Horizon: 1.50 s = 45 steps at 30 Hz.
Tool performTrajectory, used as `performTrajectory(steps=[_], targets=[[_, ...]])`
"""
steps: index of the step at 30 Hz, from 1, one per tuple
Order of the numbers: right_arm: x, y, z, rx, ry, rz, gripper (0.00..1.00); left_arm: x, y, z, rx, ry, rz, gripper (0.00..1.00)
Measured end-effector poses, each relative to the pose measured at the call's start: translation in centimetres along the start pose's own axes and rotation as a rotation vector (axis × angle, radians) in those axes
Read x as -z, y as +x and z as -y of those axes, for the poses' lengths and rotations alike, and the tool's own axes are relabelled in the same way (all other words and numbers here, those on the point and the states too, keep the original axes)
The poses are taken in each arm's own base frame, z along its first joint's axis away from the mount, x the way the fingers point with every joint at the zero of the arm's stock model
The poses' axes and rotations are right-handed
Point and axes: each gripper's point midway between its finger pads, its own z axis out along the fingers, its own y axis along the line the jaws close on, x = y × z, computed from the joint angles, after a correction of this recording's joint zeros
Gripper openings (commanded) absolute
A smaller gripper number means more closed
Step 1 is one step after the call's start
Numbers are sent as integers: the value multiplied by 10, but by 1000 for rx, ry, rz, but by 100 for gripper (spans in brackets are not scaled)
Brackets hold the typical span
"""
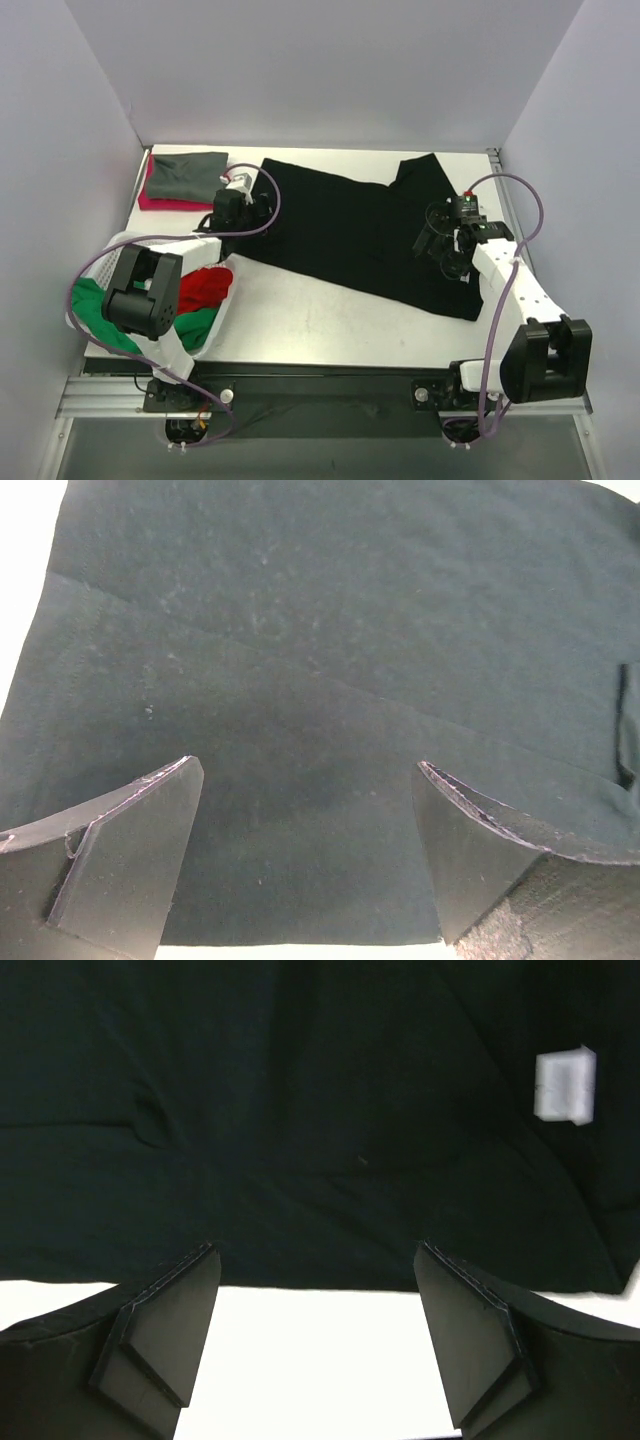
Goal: Fold and stack the t-shirts
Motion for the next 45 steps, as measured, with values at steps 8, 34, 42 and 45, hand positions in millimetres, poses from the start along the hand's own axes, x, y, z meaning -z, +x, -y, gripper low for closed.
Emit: performTrajectory(steps=[8, 34, 42, 45], targets=[[-31, 1, -25, 2, -46, -110, 80, -21, 21, 2, 33, -14, -126, 97], [-82, 53, -1, -3, 92, -327, 79, -49, 24, 11, 185, -14, -196, 97], [-72, 69, 24, -100, 150, -409, 79, -28, 44, 17, 195, -29, -253, 97], [-65, 75, 37, -157, 164, -429, 79, -23, 52, 24, 180, -23, -278, 97]])
